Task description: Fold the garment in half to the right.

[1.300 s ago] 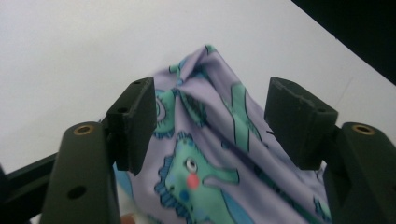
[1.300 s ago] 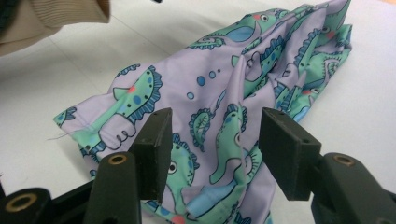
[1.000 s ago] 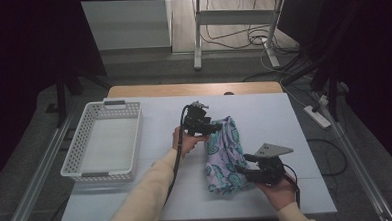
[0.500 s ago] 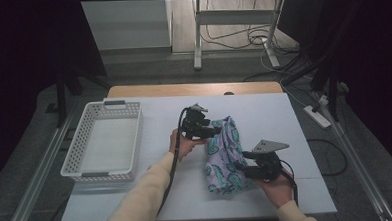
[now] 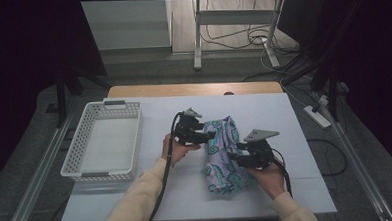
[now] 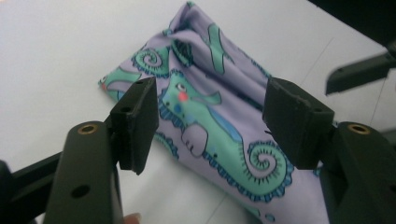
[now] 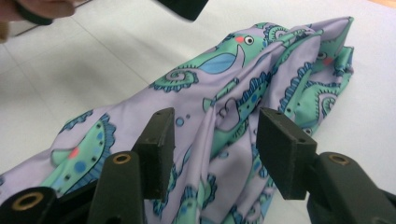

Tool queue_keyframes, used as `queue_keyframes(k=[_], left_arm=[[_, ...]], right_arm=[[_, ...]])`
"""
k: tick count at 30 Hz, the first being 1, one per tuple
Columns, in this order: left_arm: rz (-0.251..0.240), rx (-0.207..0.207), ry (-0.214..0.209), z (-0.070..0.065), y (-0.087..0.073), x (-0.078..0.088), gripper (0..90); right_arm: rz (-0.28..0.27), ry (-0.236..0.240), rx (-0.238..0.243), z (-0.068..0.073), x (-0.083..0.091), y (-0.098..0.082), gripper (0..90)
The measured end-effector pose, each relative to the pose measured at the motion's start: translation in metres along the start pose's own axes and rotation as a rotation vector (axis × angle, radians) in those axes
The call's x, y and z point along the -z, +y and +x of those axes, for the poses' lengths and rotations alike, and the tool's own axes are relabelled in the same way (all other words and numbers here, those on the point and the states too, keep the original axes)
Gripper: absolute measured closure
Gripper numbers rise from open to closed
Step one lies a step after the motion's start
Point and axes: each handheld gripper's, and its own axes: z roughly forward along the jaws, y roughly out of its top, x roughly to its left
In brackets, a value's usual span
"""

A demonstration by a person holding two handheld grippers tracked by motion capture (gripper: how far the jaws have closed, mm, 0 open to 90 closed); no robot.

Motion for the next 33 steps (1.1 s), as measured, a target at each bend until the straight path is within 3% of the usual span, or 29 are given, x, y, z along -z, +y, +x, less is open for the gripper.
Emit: queue_keyframes(k=[6, 8, 13, 17, 22, 27, 33], left_arm=[[0.007, 0.000, 0.005, -0.002, -0.013, 0.006, 36.0], [0.011, -0.002, 0.003, -0.002, -0.016, 0.007, 36.0], [0.024, -0.013, 0.004, -0.003, -0.021, 0.009, 35.1], [0.018, -0.018, -0.004, -0.005, -0.023, 0.013, 35.1], [0.018, -0.024, -0.007, -0.009, -0.023, 0.013, 35.0], [0.024, -0.029, -0.009, -0.010, -0.023, 0.011, 34.7], [0.026, -0.024, -0.010, -0.008, -0.024, 0.010, 34.7]], right_arm=[[0.017, 0.003, 0.010, -0.002, -0.014, 0.010, 56.0], [0.037, -0.001, 0.023, -0.003, -0.020, 0.012, 64.8], [0.101, -0.068, 0.064, -0.005, -0.025, 0.007, 86.5], [0.093, -0.096, 0.050, -0.011, -0.019, 0.003, 87.7], [0.075, -0.107, -0.008, -0.021, -0.010, -0.006, 87.9], [0.103, -0.096, -0.036, -0.028, -0.012, -0.017, 87.9], [0.140, -0.107, -0.023, -0.031, -0.019, -0.023, 87.8]])
